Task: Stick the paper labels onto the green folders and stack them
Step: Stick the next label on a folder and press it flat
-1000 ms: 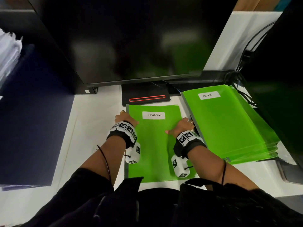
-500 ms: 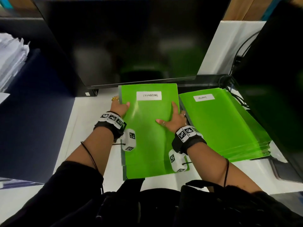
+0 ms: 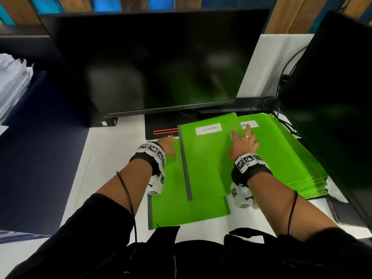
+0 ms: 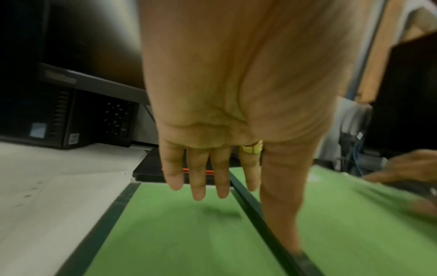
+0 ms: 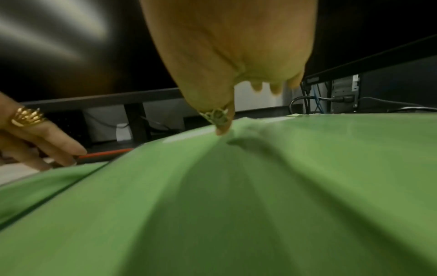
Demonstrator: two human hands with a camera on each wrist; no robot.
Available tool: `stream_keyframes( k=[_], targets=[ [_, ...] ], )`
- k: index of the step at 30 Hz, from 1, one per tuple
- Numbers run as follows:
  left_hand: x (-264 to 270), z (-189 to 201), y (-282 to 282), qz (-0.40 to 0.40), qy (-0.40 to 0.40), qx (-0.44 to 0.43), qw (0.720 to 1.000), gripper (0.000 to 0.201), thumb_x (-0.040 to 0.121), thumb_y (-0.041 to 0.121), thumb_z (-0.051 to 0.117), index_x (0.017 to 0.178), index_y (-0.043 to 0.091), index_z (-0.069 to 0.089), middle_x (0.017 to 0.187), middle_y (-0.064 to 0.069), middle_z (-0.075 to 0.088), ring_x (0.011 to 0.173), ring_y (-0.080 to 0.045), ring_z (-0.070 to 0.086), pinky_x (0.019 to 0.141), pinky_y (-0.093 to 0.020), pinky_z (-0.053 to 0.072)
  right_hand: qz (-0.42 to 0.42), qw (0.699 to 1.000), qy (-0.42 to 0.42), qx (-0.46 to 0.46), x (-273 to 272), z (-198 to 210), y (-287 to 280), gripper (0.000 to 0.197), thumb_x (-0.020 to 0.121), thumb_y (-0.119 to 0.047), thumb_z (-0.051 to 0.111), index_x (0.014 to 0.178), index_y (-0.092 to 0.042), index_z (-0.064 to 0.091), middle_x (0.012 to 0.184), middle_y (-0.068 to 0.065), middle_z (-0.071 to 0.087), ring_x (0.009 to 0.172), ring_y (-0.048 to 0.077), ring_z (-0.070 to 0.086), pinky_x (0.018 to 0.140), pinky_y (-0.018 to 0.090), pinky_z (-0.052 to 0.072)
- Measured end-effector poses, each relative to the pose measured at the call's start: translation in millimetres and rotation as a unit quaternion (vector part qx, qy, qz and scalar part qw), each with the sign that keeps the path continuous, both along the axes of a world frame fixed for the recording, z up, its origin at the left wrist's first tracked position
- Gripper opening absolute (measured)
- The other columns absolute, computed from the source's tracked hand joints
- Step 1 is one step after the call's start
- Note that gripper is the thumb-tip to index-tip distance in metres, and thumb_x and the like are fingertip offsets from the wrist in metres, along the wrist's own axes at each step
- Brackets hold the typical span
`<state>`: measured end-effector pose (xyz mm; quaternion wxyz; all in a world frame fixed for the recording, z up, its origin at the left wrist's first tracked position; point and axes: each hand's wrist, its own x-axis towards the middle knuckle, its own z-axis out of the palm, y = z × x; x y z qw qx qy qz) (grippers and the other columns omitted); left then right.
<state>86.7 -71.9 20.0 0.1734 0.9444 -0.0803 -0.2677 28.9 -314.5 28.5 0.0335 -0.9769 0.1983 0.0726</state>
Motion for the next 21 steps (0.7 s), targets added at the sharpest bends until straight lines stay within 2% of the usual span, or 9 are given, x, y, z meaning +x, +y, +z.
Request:
stream_keyframes(
  k=[1, 3, 5, 6, 8, 12, 17, 19, 21],
  targets=[
    [-2.4, -4.9, -2.2, -0.031, 0.029, 0.017, 0.999, 0.069, 0.082, 0.015, 0.071, 0.143, 0.009, 0.038, 0.146, -0.011, 0.040, 0.131, -0.026, 0.044, 0.105, -0.031, 0.038, 0.015, 0.999, 0.026, -0.014, -2.2, -4.4, -3.7, 0.069, 0.086, -0.021, 0.060, 0.146, -0.028, 0.025, 0.157, 0.014, -0.003, 0.143, 0.037, 0.009, 0.112, 0.052, 0.023],
    [-10.1, -15.2, -4.0, -0.089, 0.082, 0.057, 0.991, 0.085, 0.074, 0.016, 0.079, 0.146, 0.014, 0.033, 0.151, -0.008, 0.034, 0.135, -0.025, 0.039, 0.107, -0.031, 0.036, 0.028, 0.997, 0.076, 0.003, -5.2, -12.2, -5.1, 0.070, 0.090, -0.049, 0.050, 0.148, -0.024, 0.021, 0.158, 0.012, 0.002, 0.143, 0.036, 0.010, 0.110, 0.058, 0.024],
    [-16.5, -29.8, -5.4, -0.147, 0.091, 0.139, 0.975, 0.104, 0.067, 0.033, 0.084, 0.150, 0.022, 0.022, 0.158, -0.007, 0.015, 0.142, -0.028, 0.027, 0.113, -0.038, 0.031, 0.022, 0.988, 0.148, 0.024, -8.1, -21.0, -5.1, 0.097, 0.078, -0.075, 0.045, 0.150, -0.024, 0.004, 0.158, 0.012, -0.005, 0.145, 0.038, 0.002, 0.106, 0.066, 0.020],
    [-20.1, -35.4, -6.2, -0.173, 0.078, 0.185, 0.964, 0.113, 0.062, 0.043, 0.084, 0.151, 0.026, 0.016, 0.159, -0.007, 0.005, 0.144, -0.030, 0.020, 0.115, -0.043, 0.028, 0.021, 0.985, 0.170, 0.025, -9.5, -23.8, -5.5, 0.107, 0.073, -0.078, 0.048, 0.150, -0.024, -0.003, 0.158, 0.012, -0.010, 0.145, 0.038, -0.002, 0.105, 0.068, 0.019],
    [-26.3, -41.6, -8.4, -0.194, 0.063, 0.225, 0.953, 0.123, 0.059, 0.046, 0.085, 0.151, 0.031, 0.005, 0.159, -0.008, -0.008, 0.145, -0.035, 0.008, 0.115, -0.049, 0.024, 0.015, 0.983, 0.185, 0.011, -9.2, -27.4, -9.7, 0.114, 0.072, -0.073, 0.055, 0.150, -0.023, -0.011, 0.157, 0.012, -0.016, 0.144, 0.039, -0.008, 0.105, 0.071, 0.018],
    [-30.1, -38.9, -8.8, -0.191, 0.061, 0.233, 0.951, 0.129, 0.059, 0.036, 0.087, 0.150, 0.035, -0.004, 0.158, -0.006, -0.013, 0.145, -0.037, -0.001, 0.112, -0.061, 0.019, -0.018, 0.979, 0.202, -0.009, 3.7, -26.9, -25.7, 0.114, 0.078, -0.058, 0.063, 0.149, -0.014, -0.015, 0.154, 0.016, -0.023, 0.142, 0.041, -0.015, 0.105, 0.070, 0.015],
    [-33.9, -45.1, -9.7, -0.168, 0.046, 0.218, 0.960, 0.133, 0.055, 0.034, 0.090, 0.149, 0.037, -0.003, 0.158, -0.003, -0.015, 0.145, -0.037, -0.002, 0.112, -0.060, 0.020, -0.064, 0.990, 0.124, 0.034, 9.5, -17.6, -40.7, 0.085, 0.087, -0.025, 0.061, 0.151, -0.016, 0.006, 0.157, 0.016, -0.012, 0.144, 0.040, -0.007, 0.108, 0.067, 0.018],
    [-35.5, -46.6, -14.1, -0.150, 0.056, 0.198, 0.967, 0.132, 0.056, 0.035, 0.089, 0.150, 0.034, -0.004, 0.157, -0.004, -0.018, 0.145, -0.037, -0.007, 0.112, -0.056, 0.020, -0.033, 0.995, 0.083, 0.055, 5.4, -9.6, -31.9, 0.079, 0.088, -0.033, 0.060, 0.150, -0.022, 0.013, 0.158, 0.011, -0.006, 0.145, 0.038, -0.002, 0.108, 0.066, 0.020],
    [-37.6, -47.3, -18.1, -0.134, 0.068, 0.186, 0.971, 0.133, 0.057, 0.037, 0.088, 0.151, 0.030, -0.005, 0.156, -0.006, -0.022, 0.144, -0.037, -0.012, 0.113, -0.054, 0.018, 0.017, 0.992, 0.099, 0.070, 0.7, -9.1, -19.3, 0.086, 0.082, -0.062, 0.054, 0.149, -0.027, 0.013, 0.159, 0.007, 0.001, 0.145, 0.036, 0.004, 0.105, 0.066, 0.022]
  ],
)
